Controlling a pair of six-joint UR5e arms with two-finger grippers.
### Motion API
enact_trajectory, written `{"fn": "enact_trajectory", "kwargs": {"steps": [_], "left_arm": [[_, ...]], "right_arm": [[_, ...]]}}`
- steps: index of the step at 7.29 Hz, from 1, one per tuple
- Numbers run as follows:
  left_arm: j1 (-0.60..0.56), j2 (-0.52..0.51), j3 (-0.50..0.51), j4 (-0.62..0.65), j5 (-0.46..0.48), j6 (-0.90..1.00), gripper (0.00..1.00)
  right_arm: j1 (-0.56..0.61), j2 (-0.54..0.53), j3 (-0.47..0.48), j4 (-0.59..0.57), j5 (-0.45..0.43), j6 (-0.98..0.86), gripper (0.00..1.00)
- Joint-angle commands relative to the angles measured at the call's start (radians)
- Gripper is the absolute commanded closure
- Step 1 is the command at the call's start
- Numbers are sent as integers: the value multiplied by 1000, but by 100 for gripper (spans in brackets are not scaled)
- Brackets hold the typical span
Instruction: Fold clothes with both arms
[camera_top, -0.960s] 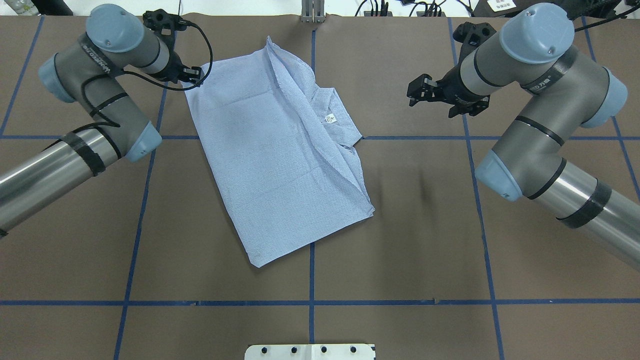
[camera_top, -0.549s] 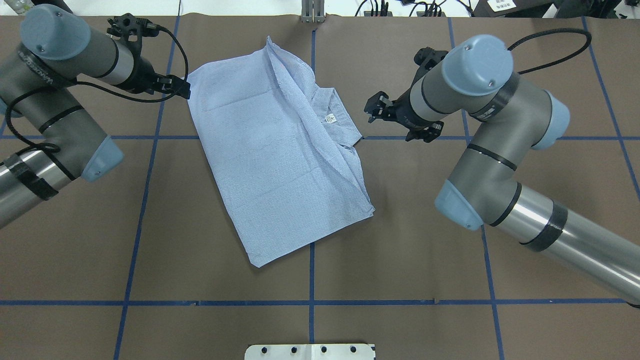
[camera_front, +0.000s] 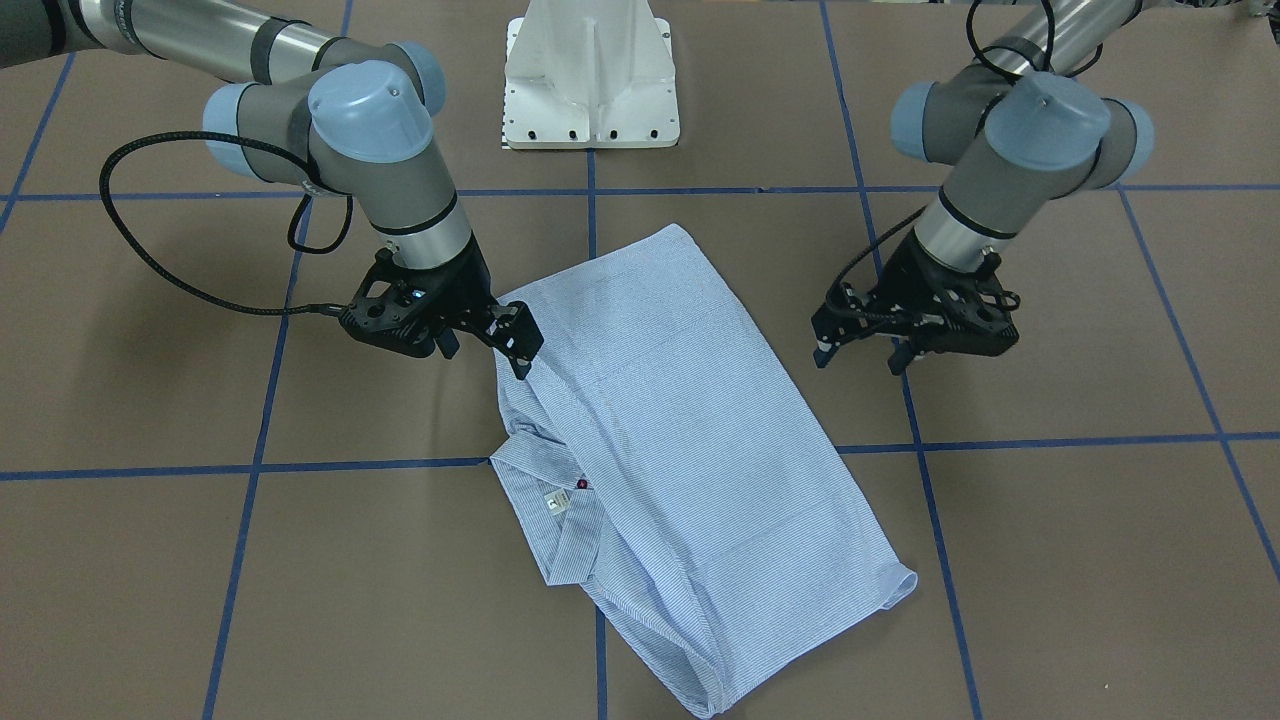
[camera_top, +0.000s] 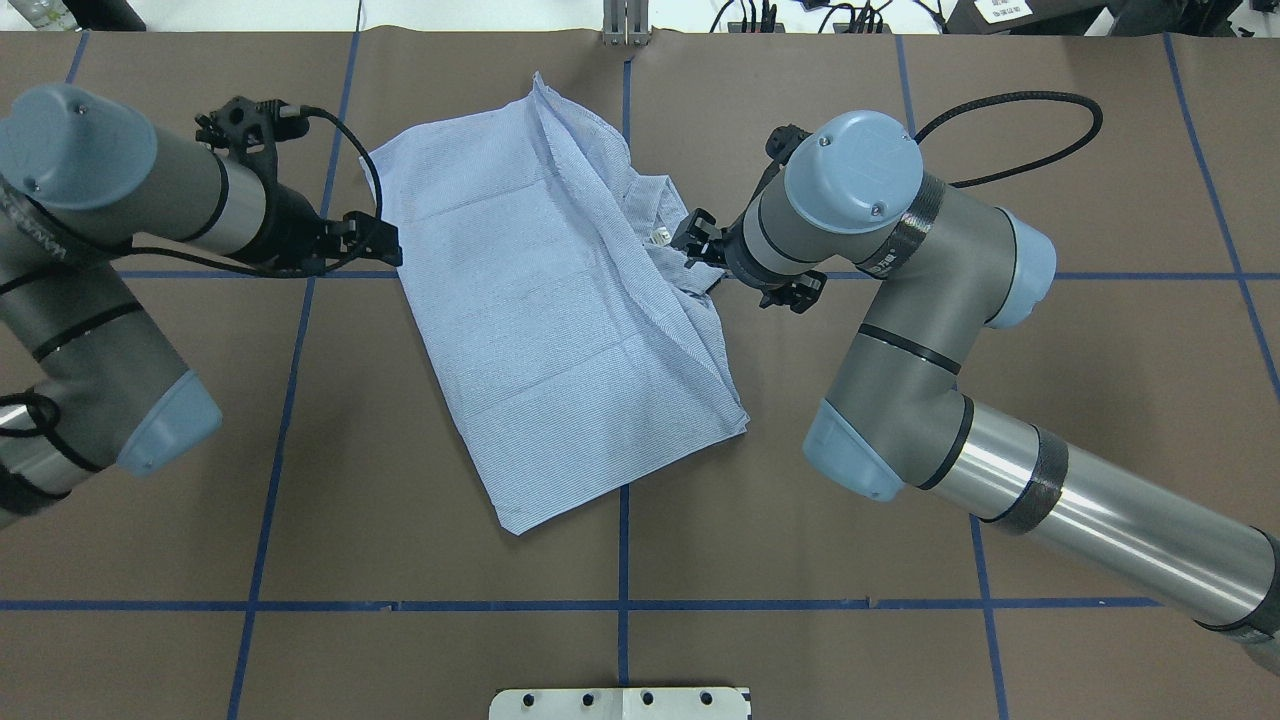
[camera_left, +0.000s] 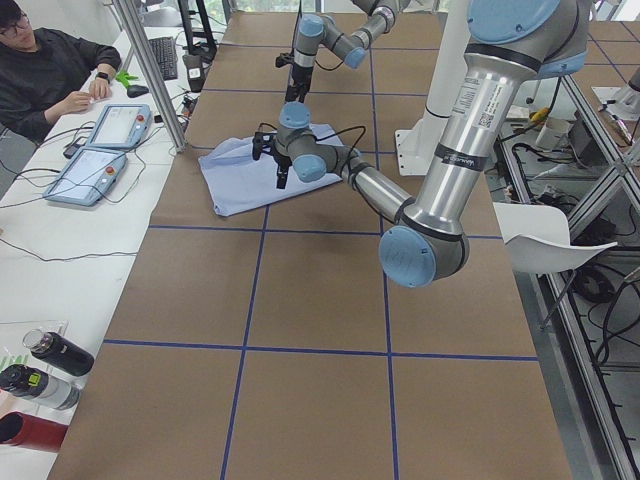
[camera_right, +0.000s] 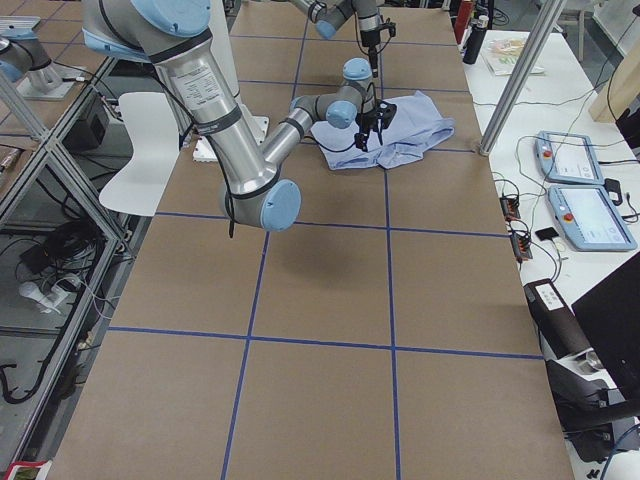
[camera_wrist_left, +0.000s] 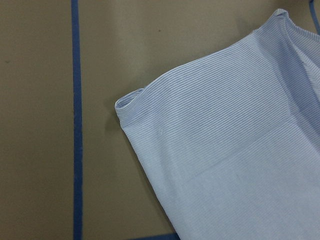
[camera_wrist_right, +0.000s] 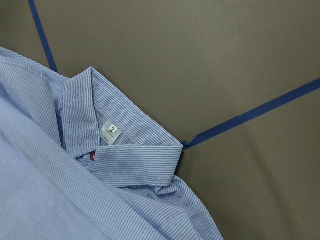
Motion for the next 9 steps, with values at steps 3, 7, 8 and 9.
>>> {"fn": "enact_trajectory", "kwargs": {"steps": [3, 7, 8, 9], "left_arm": [[299, 47, -146, 4, 156, -337, 0], [453, 35, -138, 46, 283, -643, 0], [458, 26, -130, 47, 283, -728, 1], [462, 22, -127, 48, 285, -739, 1]], "right_arm": [[124, -25, -5, -12, 61, -355, 0], [154, -47, -5, 4, 87, -416, 0], [154, -47, -5, 4, 87, -416, 0], [154, -47, -5, 4, 87, -415, 0]]}}
